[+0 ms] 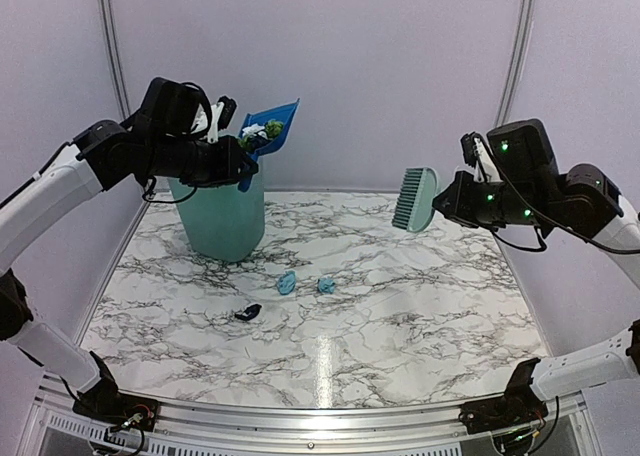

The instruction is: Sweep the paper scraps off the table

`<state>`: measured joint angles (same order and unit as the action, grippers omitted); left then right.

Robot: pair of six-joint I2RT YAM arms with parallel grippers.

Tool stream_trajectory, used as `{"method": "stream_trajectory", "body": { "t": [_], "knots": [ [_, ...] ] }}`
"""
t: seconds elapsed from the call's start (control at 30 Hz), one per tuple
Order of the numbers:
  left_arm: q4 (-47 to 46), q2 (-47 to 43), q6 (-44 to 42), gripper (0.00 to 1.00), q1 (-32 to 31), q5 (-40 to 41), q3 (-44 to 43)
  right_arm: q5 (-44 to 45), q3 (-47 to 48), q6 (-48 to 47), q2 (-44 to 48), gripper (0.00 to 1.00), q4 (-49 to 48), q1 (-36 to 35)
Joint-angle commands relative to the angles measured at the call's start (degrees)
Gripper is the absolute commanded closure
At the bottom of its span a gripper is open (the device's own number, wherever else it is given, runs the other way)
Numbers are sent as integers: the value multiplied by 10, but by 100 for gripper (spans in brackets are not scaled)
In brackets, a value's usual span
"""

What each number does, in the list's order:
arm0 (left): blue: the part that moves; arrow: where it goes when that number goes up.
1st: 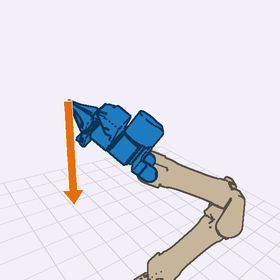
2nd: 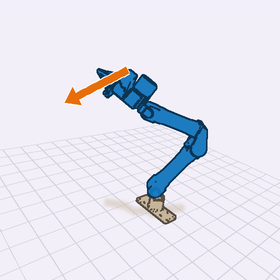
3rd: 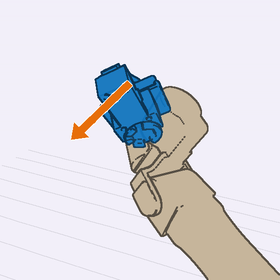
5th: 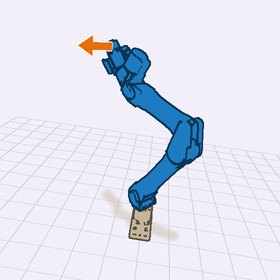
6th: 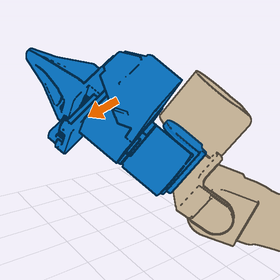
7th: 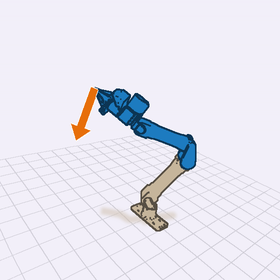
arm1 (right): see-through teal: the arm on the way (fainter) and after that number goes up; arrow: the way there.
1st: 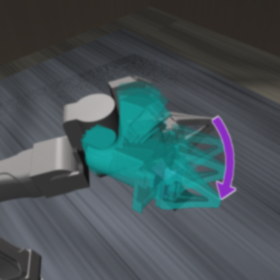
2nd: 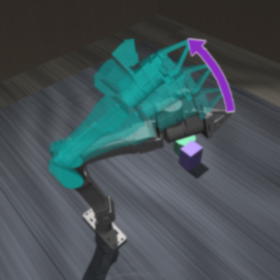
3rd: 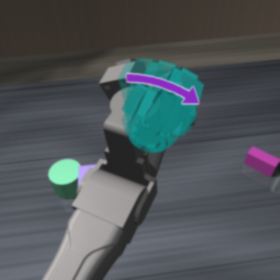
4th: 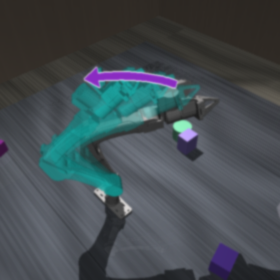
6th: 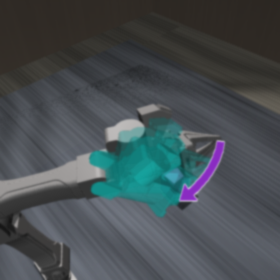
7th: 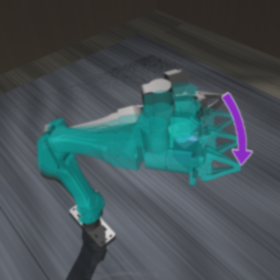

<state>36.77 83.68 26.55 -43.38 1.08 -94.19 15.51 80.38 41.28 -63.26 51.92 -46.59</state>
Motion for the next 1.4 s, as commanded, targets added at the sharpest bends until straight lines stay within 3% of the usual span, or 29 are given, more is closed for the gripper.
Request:
{"method": "stream_trajectory", "body": {
  "t": [0.0,0.6,0.83,1.17,1.37],
  "knots": [
    [8,7,19,100,32,-24,-36,-4,-2,13,6,100,-26,4],
    [-8,108,147,100,198,-194,-110,-3,-19,22,14,100,-31,5],
    [-26,148,192,100,232,-257,-135,2,-21,24,17,100,-31,5],
    [-123,164,296,100,257,-326,-129,10,-13,17,8,100,-31,5],
    [-225,151,391,100,266,-362,-81,9,-7,6,-4,100,-33,8]
  ]
}}
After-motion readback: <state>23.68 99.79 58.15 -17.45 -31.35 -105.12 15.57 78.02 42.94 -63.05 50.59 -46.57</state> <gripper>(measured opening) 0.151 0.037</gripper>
